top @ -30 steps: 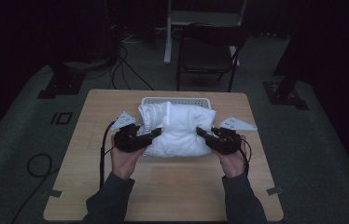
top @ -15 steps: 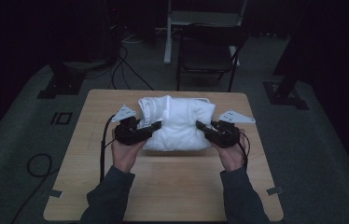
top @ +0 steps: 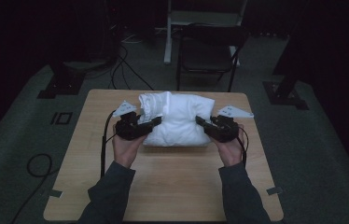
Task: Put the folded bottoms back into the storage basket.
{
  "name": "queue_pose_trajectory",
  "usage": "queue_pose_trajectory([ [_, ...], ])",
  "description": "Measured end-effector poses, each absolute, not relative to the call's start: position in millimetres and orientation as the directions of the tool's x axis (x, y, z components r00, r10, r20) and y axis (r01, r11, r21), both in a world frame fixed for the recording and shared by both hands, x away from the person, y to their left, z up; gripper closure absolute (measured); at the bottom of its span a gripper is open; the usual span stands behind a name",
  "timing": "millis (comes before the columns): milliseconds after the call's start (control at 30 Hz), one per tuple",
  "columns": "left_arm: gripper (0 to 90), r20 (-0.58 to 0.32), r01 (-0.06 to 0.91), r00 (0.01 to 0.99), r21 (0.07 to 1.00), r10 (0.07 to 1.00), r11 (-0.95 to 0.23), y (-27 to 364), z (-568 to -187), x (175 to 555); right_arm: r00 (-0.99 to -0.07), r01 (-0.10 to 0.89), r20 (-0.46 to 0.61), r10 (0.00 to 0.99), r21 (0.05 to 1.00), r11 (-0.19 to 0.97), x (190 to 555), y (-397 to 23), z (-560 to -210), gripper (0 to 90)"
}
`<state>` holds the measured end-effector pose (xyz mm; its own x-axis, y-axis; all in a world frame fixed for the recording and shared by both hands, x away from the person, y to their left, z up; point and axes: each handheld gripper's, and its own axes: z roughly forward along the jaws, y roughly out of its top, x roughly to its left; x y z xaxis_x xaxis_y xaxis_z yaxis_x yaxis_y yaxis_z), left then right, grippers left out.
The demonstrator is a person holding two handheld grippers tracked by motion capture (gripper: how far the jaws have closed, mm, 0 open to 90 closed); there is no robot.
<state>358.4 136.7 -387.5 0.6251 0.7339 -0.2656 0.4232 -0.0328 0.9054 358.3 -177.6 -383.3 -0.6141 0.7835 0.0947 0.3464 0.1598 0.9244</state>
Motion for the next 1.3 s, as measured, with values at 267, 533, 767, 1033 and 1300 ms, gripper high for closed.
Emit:
queue_pose_trajectory([
  [267, 53.3, -0.262, 0.422, 0.618, 0.906, 0.741, -0.032, 136, -388, 368, -0.605, 0.354, 0.103, 0.789, 0.923, 0.151, 368, -177, -382, 70.4],
  [533, 53.3, -0.264, 0.428, 0.612, 0.903, 0.746, -0.031, 134, -389, 378, -0.592, 0.37, 0.122, 0.797, 0.919, 0.135, 378, -178, -384, 70.4],
  [767, 53.3, -0.264, 0.432, 0.609, 0.901, 0.748, -0.034, 133, -392, 386, -0.585, 0.385, 0.134, 0.8, 0.914, 0.128, 385, -178, -385, 70.5],
  [1033, 53.4, -0.27, 0.441, 0.591, 0.897, 0.76, -0.025, 132, -395, 396, -0.572, 0.391, 0.134, 0.809, 0.912, 0.125, 394, -176, -387, 70.6],
  [1300, 53.6, -0.275, 0.451, 0.578, 0.892, 0.769, -0.02, 131, -395, 404, -0.559, 0.401, 0.142, 0.817, 0.909, 0.116, 402, -174, -387, 70.6],
])
